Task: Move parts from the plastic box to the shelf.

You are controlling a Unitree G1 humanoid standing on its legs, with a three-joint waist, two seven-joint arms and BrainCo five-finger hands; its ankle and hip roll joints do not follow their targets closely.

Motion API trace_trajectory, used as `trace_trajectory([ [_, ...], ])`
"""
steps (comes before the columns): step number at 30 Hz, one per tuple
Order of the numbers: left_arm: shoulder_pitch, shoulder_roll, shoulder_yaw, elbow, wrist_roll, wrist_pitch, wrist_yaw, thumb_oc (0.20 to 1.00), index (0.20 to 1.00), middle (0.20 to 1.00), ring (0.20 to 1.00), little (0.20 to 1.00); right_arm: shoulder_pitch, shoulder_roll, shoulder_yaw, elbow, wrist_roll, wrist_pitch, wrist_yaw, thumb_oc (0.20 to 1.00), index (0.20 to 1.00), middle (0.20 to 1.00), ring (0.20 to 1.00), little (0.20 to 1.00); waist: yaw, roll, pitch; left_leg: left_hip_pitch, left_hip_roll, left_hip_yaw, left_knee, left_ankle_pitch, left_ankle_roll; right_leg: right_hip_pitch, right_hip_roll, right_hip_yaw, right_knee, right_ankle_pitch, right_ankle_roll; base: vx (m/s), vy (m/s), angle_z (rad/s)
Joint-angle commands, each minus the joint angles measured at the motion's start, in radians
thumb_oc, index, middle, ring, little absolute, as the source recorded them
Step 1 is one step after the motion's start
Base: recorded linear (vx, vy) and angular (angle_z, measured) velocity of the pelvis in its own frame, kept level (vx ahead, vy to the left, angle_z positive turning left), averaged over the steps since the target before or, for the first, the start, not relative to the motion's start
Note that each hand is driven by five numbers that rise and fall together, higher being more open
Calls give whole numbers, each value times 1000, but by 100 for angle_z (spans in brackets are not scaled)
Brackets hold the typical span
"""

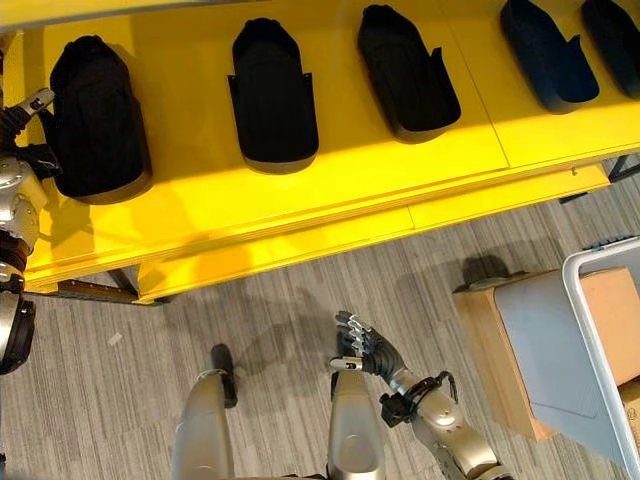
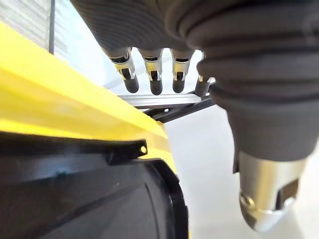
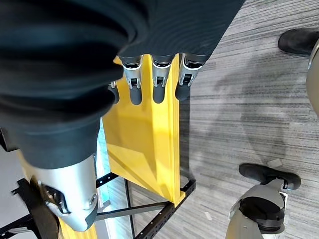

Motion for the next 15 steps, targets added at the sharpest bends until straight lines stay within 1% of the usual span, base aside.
trace_trajectory([
  [1, -47, 78, -28, 16, 70, -60, -5, 1000, 1000, 1000, 1000, 1000, 35, -38, -41, -55, 37, -38, 21, 1000, 1000, 1000, 1000, 1000, 14, 4, -51, 58, 2, 2, -9, -6, -2, 40, -40, -20, 43, -25, 19, 0, 0, 0],
  [4, -54, 78, -50, -13, 96, -68, -6, 1000, 1000, 1000, 1000, 1000, 30, -39, -45, -51, 36, -40, 23, 1000, 1000, 1000, 1000, 1000, 17, 9, -51, 85, 0, 2, -20, -1, -6, 66, -42, -22, 38, -25, 20, 0, -10, 3],
  [6, -44, 82, -65, -59, 120, -78, -10, 1000, 1000, 1000, 1000, 1000, 26, -36, -45, -48, 35, -42, 26, 1000, 1000, 1000, 1000, 1000, 21, 13, -51, 103, -2, 1, -30, 4, -8, 91, -45, -29, 31, -25, 20, 2, -24, 4],
  [7, -25, 80, -71, -111, 132, -88, -9, 1000, 1000, 1000, 1000, 1000, 23, -31, -46, -46, 31, -43, 29, 1000, 1000, 1000, 1000, 1000, 25, 18, -47, 123, -4, -2, -45, 10, -10, 113, -47, -34, 24, -26, 19, -8, -22, 4],
  [9, -14, 80, -75, -140, 140, -91, -10, 1000, 1000, 1000, 1000, 1000, 20, -32, -47, -49, 29, -45, 29, 1000, 1000, 1000, 1000, 1000, 25, 19, -47, 129, -9, -4, -54, 17, -10, 120, -49, -36, 18, -23, 18, -11, -17, 12],
  [13, 98, 88, -60, -312, 205, -109, -11, 1000, 1000, 1000, 1000, 1000, 11, -16, -52, -46, 15, -49, 25, 1000, 1000, 1000, 1000, 1000, 39, 27, -42, 170, -15, -8, -87, 32, -15, 164, -55, -53, 1, -21, 16, -10, -23, 9],
  [14, 145, 91, -49, -370, 245, -106, -8, 1000, 1000, 1000, 1000, 1000, 6, -13, -55, -44, 9, -50, 21, 1000, 1000, 1000, 1000, 1000, 42, 29, -39, 186, -15, -9, -97, 37, -16, 180, -56, -57, -5, -20, 16, -12, -29, 19],
  [15, 206, 91, -28, -437, 256, -116, -17, 1000, 1000, 1000, 1000, 1000, 0, -10, -69, -49, 1, -56, 13, 1000, 1000, 1000, 1000, 1000, 46, 30, -38, 197, -14, -10, -106, 43, -17, 193, -56, -62, -9, -21, 15, 3, -25, 21],
])
